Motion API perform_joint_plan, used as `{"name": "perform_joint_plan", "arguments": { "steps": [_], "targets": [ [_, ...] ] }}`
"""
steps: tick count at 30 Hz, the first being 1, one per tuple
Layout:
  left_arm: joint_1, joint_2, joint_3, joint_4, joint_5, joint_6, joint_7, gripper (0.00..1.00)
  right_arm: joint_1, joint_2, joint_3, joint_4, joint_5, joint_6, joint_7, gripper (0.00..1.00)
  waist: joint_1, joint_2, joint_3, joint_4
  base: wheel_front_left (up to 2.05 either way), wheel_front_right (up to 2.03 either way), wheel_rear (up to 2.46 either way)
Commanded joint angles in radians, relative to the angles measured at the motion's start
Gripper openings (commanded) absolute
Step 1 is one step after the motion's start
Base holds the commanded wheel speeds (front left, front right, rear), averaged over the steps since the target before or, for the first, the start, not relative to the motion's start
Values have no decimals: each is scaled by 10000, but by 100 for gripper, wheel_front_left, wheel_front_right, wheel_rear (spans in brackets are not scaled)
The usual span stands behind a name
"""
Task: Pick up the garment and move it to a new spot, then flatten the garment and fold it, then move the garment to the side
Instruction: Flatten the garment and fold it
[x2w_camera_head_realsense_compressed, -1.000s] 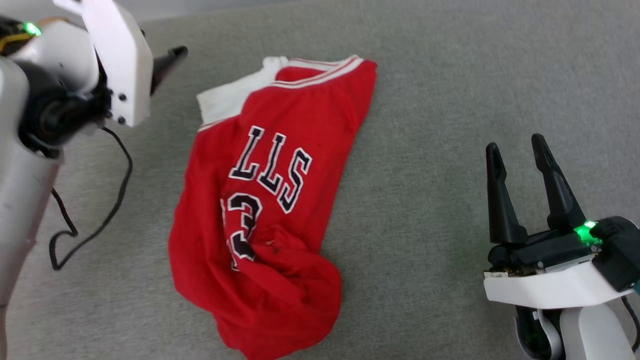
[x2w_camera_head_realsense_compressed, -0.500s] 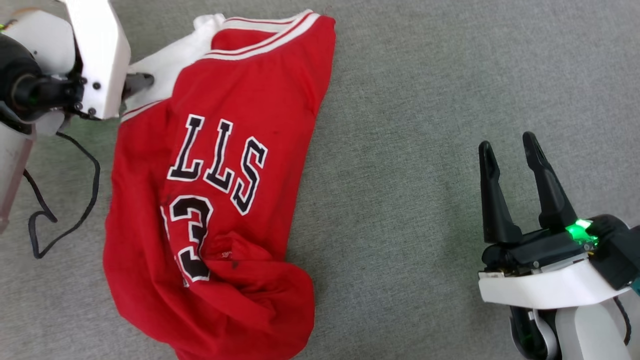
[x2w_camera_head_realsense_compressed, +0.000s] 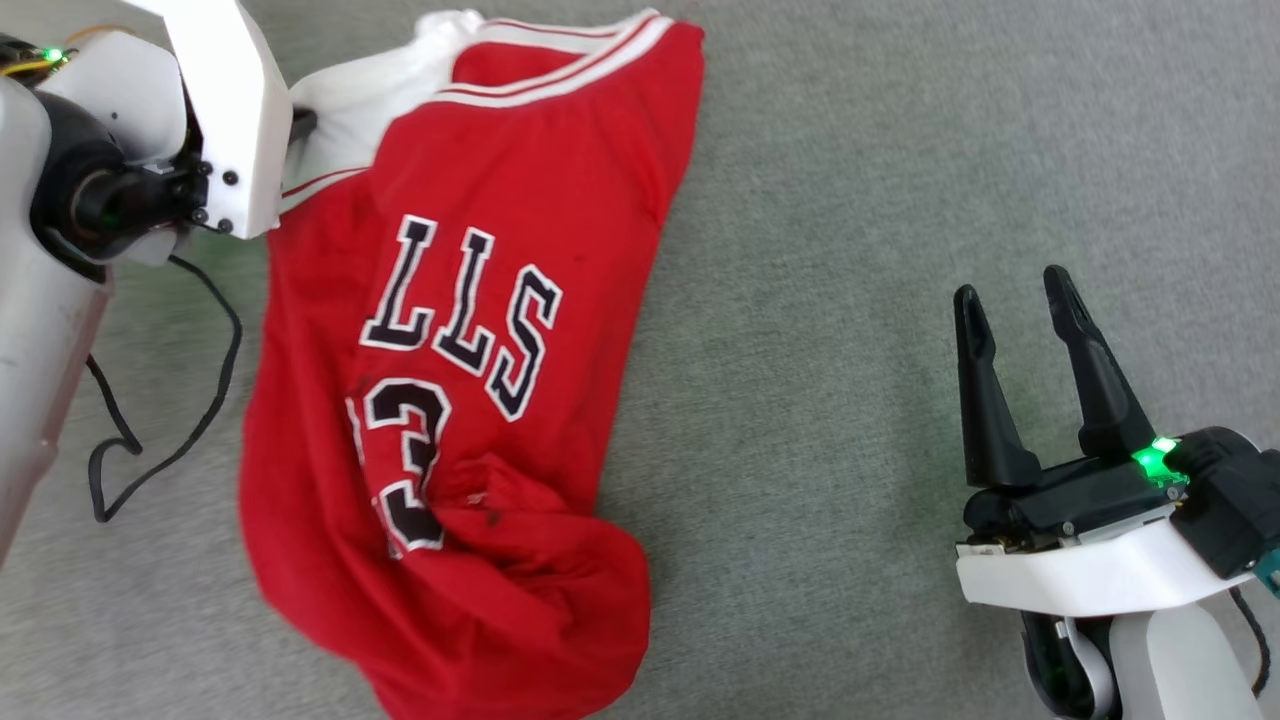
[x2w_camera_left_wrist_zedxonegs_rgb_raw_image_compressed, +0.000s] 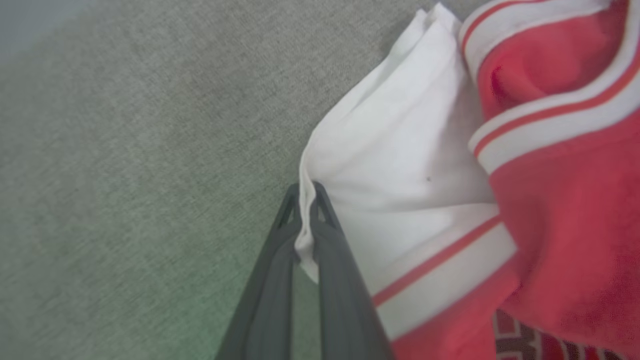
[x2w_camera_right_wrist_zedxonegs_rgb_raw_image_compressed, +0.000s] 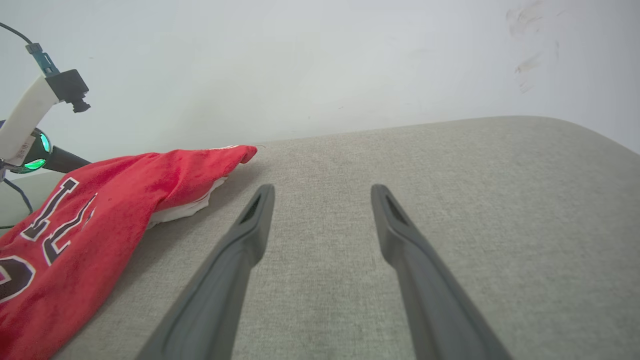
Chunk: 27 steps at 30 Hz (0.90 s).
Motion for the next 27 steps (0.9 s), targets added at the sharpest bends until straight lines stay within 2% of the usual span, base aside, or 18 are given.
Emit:
{"name": "perform_joint_plan", "arguments": {
  "steps": [1, 2, 10, 20, 27],
  "targets": [
    [214, 24, 135, 193, 61, 23, -447, 0, -12, 5, -91, 56, -133, -3, -24, 100, -1, -1, -384, 312, 0, 0, 0],
    [214, 24, 135, 193, 61, 23, -447, 0, -12, 5, -91, 56, -133, -3, -24, 100, -1, -1, -384, 312, 0, 0, 0],
    [1044, 283, 777, 748, 38, 109, -2679, 0, 325, 4, -329, 311, -550, -3, -24, 100, -1, -1, -1716, 1454, 0, 0, 0],
    [3759, 817, 1171, 827, -222, 264, -4820, 0, 764, 4, -335, 655, -722, -3, -24, 100, -1, -1, -2901, 2687, 0, 0, 0],
    [5672, 499, 824, 372, -228, 357, -5722, 0, 958, 7, -416, 790, -738, -3, -24, 100, -1, -1, -3348, 3210, 0, 0, 0]
  ]
}}
